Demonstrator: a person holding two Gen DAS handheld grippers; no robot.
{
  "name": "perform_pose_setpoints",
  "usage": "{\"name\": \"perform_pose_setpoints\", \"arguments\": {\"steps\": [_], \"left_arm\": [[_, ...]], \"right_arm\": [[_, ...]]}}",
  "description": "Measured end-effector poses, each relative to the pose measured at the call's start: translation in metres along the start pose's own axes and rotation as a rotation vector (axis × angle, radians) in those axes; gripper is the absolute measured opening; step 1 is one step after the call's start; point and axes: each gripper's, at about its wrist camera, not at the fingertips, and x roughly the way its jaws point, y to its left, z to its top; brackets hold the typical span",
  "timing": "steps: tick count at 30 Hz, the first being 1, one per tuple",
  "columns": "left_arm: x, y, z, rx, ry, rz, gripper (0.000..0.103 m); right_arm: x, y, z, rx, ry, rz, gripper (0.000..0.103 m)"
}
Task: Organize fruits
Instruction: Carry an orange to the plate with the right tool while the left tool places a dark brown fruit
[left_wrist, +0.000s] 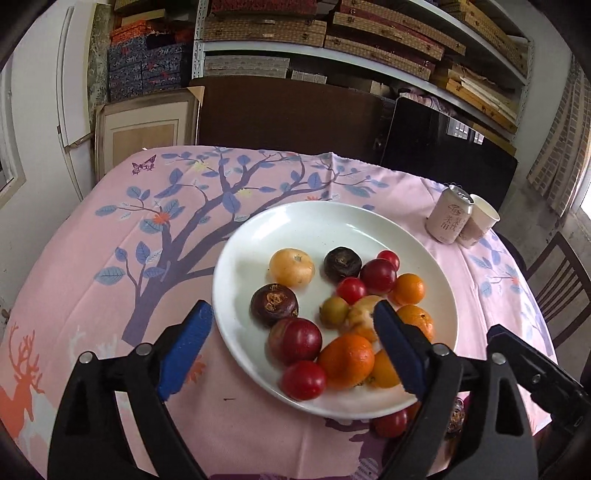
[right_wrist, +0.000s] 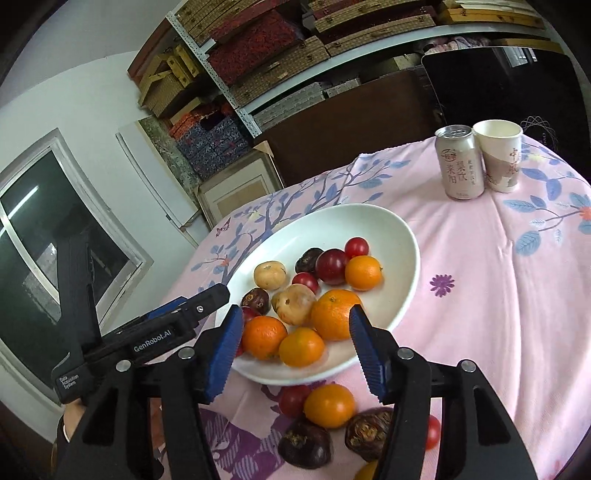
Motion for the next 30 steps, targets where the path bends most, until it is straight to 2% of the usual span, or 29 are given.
{"name": "perform_pose_setpoints", "arguments": {"steps": [3,5,12,16,18,19,22,30], "left_arm": [[-0.015,-0.009,-0.011,0.033,-0.016,0.006,0.09],[-0.024,-0.015,-0.022,0.056,-0.022,0.007,0.09],[-0.033,-0.033,-0.064,0.112,0.038,0.002,0.094],[-0.035,-0.043,-0.079,0.152,0.056,0.006,0.094],[-0.037,-0.046,-0.085,0.165,0.07,-0.001,0.094],[-0.038,-0.048,-0.088,0.17,0.077,-0.003,0.094],[-0.039,-0.055,-0.098,0.18,0.103,-0.021,0.094],[-0.025,-0.092,-0.117,0.266,0.149,-0.053,0.093]], "right_arm": [[-0.021,-0.01,-0.009,-0.032,0.013,-0.04,0.063],[-0.035,-0.012,-0.018,-0.094,0.026,-0.099,0.064],[-0.045,-0.004,-0.065,-0.305,0.198,-0.259,0.066],[-0.032,0.001,-0.08,-0.33,0.246,-0.25,0.066],[-0.018,0.0,-0.084,-0.325,0.278,-0.248,0.061],[-0.012,-0.002,-0.086,-0.317,0.295,-0.244,0.037],[-0.014,-0.012,-0.086,-0.275,0.282,-0.216,0.037],[-0.048,-0.037,-0.066,-0.148,0.175,-0.147,0.037]]}}
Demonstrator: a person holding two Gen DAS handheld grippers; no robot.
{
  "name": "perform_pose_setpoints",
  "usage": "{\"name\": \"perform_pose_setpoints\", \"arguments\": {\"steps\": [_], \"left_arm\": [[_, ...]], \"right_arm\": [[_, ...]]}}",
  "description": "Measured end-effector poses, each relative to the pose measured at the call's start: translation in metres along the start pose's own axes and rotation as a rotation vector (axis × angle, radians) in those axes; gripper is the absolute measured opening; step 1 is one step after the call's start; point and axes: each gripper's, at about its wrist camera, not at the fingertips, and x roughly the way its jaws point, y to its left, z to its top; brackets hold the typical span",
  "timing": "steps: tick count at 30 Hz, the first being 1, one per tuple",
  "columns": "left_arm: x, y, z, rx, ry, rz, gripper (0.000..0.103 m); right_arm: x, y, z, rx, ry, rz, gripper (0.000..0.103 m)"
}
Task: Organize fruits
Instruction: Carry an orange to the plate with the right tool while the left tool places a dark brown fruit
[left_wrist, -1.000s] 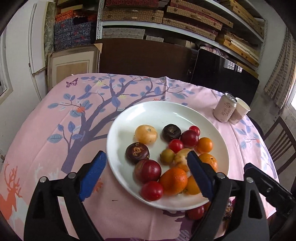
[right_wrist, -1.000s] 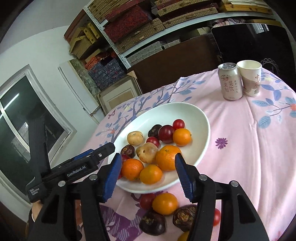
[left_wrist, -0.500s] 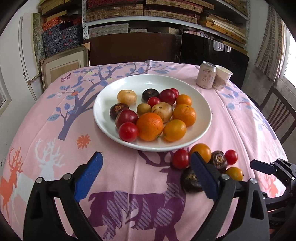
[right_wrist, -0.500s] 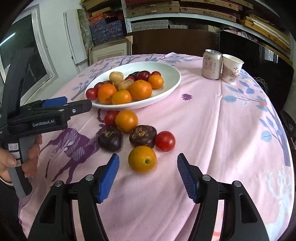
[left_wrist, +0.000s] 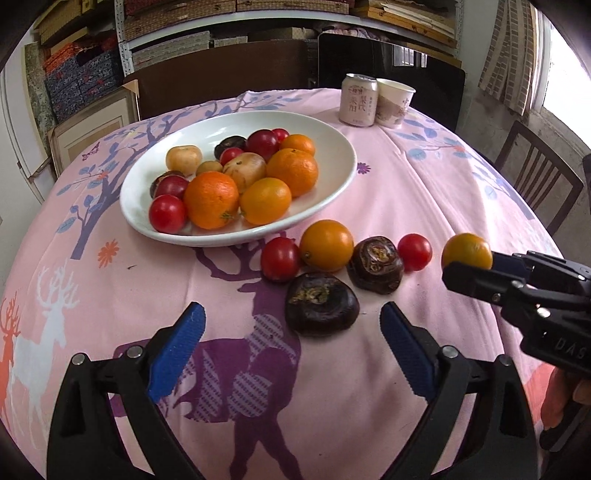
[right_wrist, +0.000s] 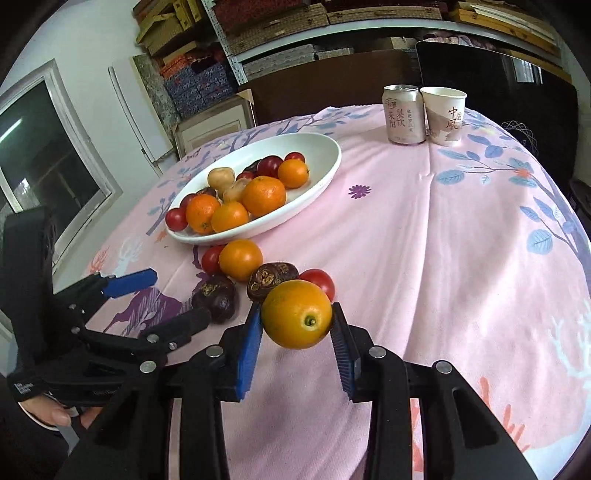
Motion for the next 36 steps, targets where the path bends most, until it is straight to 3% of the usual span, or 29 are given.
{"name": "perform_pose_setpoints", "arguments": {"steps": [2,4,5,6,11,19,25,34,35,36], "left_arm": [[0.009,-0.009,0.002,0.02,0.015,-0.003,0.083],[0.019,-0.013,0.003,0.019,0.043,-0.028,0.064],[0.026,-0.014,0.003,0.013,0.066,-0.048,0.048],[0.026,-0.015,0.003,0.014,0.053,-0.037,0.046],[0.016,-0.007,0.002,0.007,0.042,-0.054,0.045],[-0.045,0.039,0.026,0.016,-0.129,0.014,0.045],[-0.035,0.078,0.065,-0.083,-0.153,0.026,0.045],[0.016,0.102,0.085,-0.191,-0.073,0.044,0.045],[0.02,0.107,0.088,-0.211,-0.07,0.041,0.049],[0.022,0.11,0.089,-0.233,-0.072,0.044,0.062]], "right_arm": [[-0.002,-0.003,0.002,0.01,-0.01,0.008,0.037],[-0.003,-0.004,0.002,0.01,-0.016,0.012,0.037],[-0.003,-0.004,0.003,0.008,-0.019,0.012,0.037],[-0.003,-0.004,0.003,0.007,-0.024,0.01,0.037],[-0.012,-0.002,0.004,-0.005,-0.08,0.007,0.037],[-0.046,0.027,0.02,-0.046,-0.314,-0.063,0.037],[-0.009,0.058,0.059,-0.104,-0.273,-0.04,0.037],[0.066,0.076,0.085,-0.072,-0.165,-0.031,0.038],[0.07,0.073,0.088,-0.044,-0.167,-0.021,0.038],[0.073,0.069,0.09,-0.017,-0.171,-0.005,0.041]]}}
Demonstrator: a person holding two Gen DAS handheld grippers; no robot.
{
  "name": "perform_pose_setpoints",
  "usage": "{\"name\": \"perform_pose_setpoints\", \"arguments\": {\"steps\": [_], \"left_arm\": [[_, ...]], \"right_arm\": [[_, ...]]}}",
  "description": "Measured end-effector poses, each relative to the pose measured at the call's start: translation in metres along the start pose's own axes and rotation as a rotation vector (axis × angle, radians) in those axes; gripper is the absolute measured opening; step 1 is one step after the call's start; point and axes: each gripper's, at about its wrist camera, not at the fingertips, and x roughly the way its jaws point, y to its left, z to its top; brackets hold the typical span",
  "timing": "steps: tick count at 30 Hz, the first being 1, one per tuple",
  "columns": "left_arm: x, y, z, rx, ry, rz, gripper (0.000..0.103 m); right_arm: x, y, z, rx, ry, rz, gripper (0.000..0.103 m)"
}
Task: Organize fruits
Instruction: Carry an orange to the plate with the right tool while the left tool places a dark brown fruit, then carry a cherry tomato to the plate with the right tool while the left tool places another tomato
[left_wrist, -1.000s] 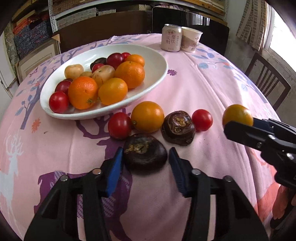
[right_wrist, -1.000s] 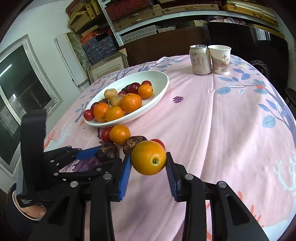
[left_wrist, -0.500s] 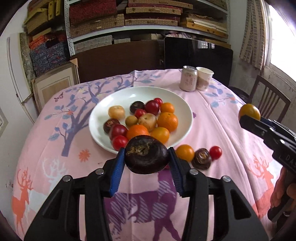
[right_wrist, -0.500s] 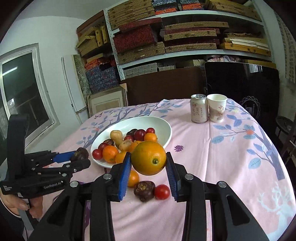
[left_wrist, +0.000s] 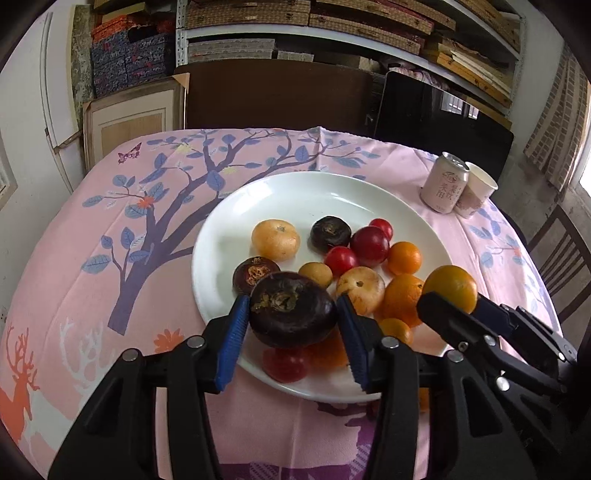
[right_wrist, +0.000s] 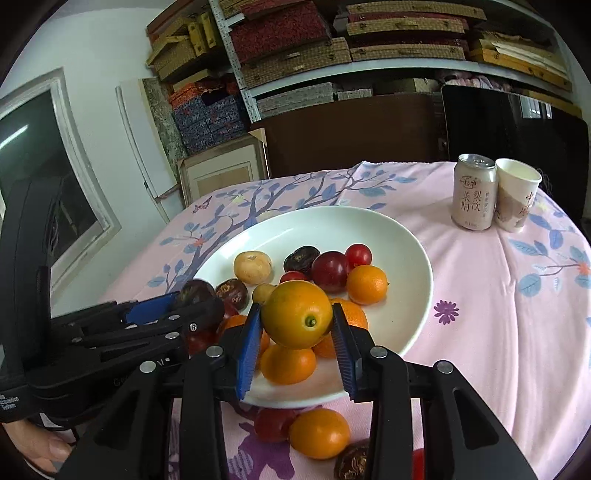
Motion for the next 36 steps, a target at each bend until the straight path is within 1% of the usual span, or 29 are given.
{"name": "perform_pose_setpoints", "arguments": {"steps": [1,2,3,4,6,8,9,12,15,17,21,24,25,26,28,31,34,36], "left_arm": [[0.0,0.005,0.003,-0.031,-0.016,0.022,0.068],[-0.002,0.008,0.005,-0.054,-0.036,0.033,0.081],[-0.005,0.011,0.005,-0.069,-0.056,0.036,0.086],[-0.008,0.014,0.006,-0.078,-0.071,0.033,0.086],[-0.014,0.015,0.006,-0.074,-0.075,0.024,0.086],[-0.019,0.016,0.005,-0.07,-0.081,0.029,0.089],[-0.022,0.015,0.004,-0.068,-0.084,0.034,0.09],[-0.034,0.012,-0.004,-0.054,-0.099,0.038,0.09],[-0.045,0.004,-0.014,-0.032,-0.107,0.026,0.09],[-0.05,-0.004,-0.024,-0.003,-0.1,0.015,0.091],[-0.055,-0.021,-0.045,0.076,-0.087,0.02,0.093],[-0.053,-0.029,-0.062,0.111,-0.063,0.012,0.093],[-0.052,-0.031,-0.066,0.123,-0.051,0.007,0.093],[-0.051,-0.033,-0.071,0.137,-0.039,0.006,0.093],[-0.049,-0.036,-0.079,0.156,-0.02,0.008,0.093],[-0.047,-0.039,-0.087,0.179,-0.002,0.003,0.093],[-0.041,-0.04,-0.092,0.178,0.033,-0.017,0.093],[-0.036,-0.041,-0.094,0.176,0.047,-0.024,0.093]], "right_arm": [[0.002,-0.004,0.002,0.028,-0.006,0.011,0.048],[0.001,-0.008,0.004,0.05,-0.015,0.02,0.055],[-0.002,-0.01,0.005,0.06,-0.025,0.029,0.055],[-0.006,-0.012,0.006,0.06,-0.034,0.036,0.055],[-0.014,-0.016,0.006,0.062,-0.047,0.041,0.056],[-0.024,-0.024,0.004,0.082,-0.057,0.05,0.063],[-0.029,-0.029,0.002,0.092,-0.057,0.053,0.065],[-0.046,-0.046,-0.005,0.119,-0.046,0.053,0.066],[-0.063,-0.062,-0.013,0.129,-0.037,0.022,0.067],[-0.072,-0.067,-0.021,0.104,-0.001,-0.009,0.069],[-0.079,-0.063,-0.042,-0.038,0.095,-0.1,0.07],[-0.07,-0.056,-0.061,-0.155,0.176,-0.19,0.069],[-0.066,-0.055,-0.066,-0.179,0.203,-0.208,0.069],[-0.062,-0.054,-0.07,-0.198,0.226,-0.223,0.064],[-0.055,-0.052,-0.075,-0.229,0.257,-0.226,0.053],[-0.042,-0.05,-0.079,-0.259,0.285,-0.253,0.051],[-0.03,-0.05,-0.075,-0.274,0.272,-0.254,0.05],[-0.025,-0.05,-0.071,-0.276,0.264,-0.242,0.045]]}}
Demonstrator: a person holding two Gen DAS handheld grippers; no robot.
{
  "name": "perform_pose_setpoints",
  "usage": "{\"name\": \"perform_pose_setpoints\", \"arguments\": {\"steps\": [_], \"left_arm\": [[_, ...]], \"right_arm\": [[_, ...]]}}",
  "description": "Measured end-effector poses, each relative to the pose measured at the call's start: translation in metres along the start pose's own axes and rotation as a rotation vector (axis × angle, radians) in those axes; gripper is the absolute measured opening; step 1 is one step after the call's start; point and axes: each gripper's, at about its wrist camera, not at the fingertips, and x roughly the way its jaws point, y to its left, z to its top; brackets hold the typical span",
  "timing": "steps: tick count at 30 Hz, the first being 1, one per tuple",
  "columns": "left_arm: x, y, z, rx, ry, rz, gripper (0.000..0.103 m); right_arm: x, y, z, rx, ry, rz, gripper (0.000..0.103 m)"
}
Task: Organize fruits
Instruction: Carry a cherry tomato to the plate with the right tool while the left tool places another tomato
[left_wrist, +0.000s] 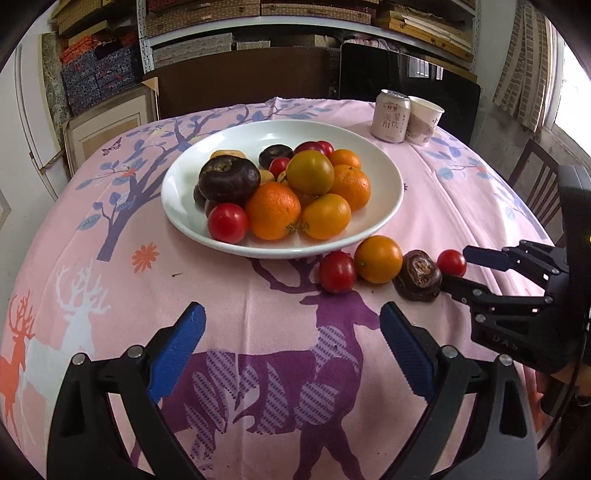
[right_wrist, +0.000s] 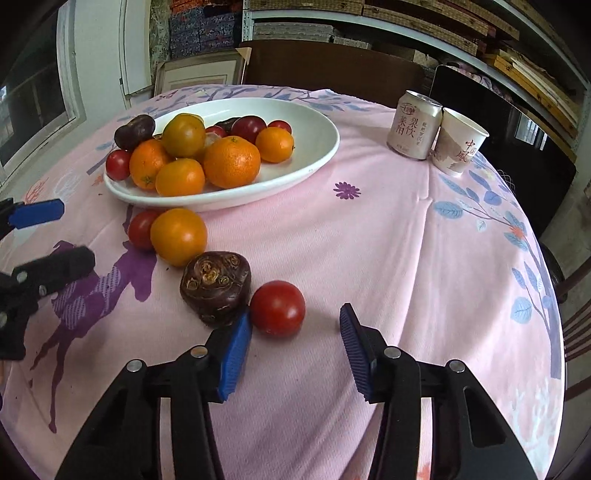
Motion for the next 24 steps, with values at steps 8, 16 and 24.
{"name": "perform_pose_setpoints", "arguments": {"steps": [8,16,24], "left_arm": [[0.025,-0.013,0.0,0.029,0.045,-0.015,0.083],[0.044,-0.02,0.009,0.038,0.053,-0.026,0.06],[0.051,-0.023,0.017,0.067,0.022,-0.041,0.039]], "right_arm": [[-0.018,-0.013,-0.001,0.092,-0.078,0.138,0.027],[-0.031,-0.016,0.0,0.122,-0.1,0.226,0.027],[-0.03,-0.02,-0.001,0.135,-0.103,0.223,0.027]]}}
